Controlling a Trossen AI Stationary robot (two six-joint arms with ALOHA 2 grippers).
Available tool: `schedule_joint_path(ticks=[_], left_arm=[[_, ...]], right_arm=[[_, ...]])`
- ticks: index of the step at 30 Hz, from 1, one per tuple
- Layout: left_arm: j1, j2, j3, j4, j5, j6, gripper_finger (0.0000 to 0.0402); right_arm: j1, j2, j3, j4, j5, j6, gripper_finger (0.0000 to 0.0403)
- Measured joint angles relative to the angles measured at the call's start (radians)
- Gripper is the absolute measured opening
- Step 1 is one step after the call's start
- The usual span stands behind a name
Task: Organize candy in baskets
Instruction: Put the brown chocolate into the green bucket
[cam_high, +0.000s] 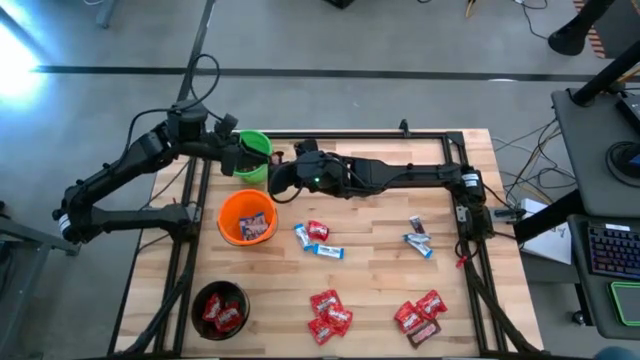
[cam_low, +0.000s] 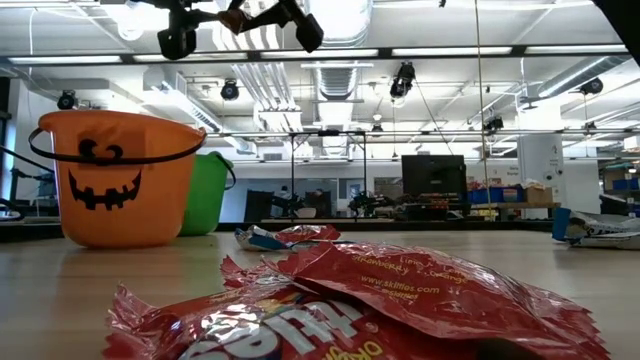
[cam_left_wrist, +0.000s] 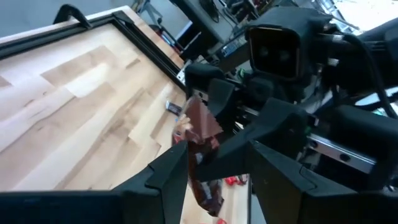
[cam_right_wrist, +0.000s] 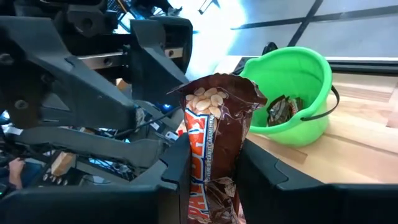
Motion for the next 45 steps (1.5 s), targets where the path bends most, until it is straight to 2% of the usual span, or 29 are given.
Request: schedule_joint_path(ticks=[10, 24, 35, 40, 45], left_arm=[[-0.017, 0.0, -0.001, -0.003, -0.005, 0.0, 0.0149], [-0.023, 0.0, -0.001, 0.009, -0.006, 0.001, 0.0149], [-0.078, 0.067, 0.0, 0.086, -0.011, 0.001, 0.0147], [-0.08, 0.074, 0.002, 0.1, -0.011, 0.001, 0.0113], [-0.08, 0.07, 0.002, 0.098, -0.012, 0.002, 0.004]], right_arm=[[0.0, 0.0, 0.003, 0.066, 0.0, -0.033, 0.0088], [0.011, 0.0, 0.003, 0.066, 0.0, -0.026, 0.0088], [0.018, 0.0, 0.003, 0.068, -0.003, -0.026, 0.0088], [0.018, 0.0, 0.003, 0.073, -0.003, -0.026, 0.0088], [0.019, 0.0, 0.003, 0.076, -0.003, -0.031, 0.0088]])
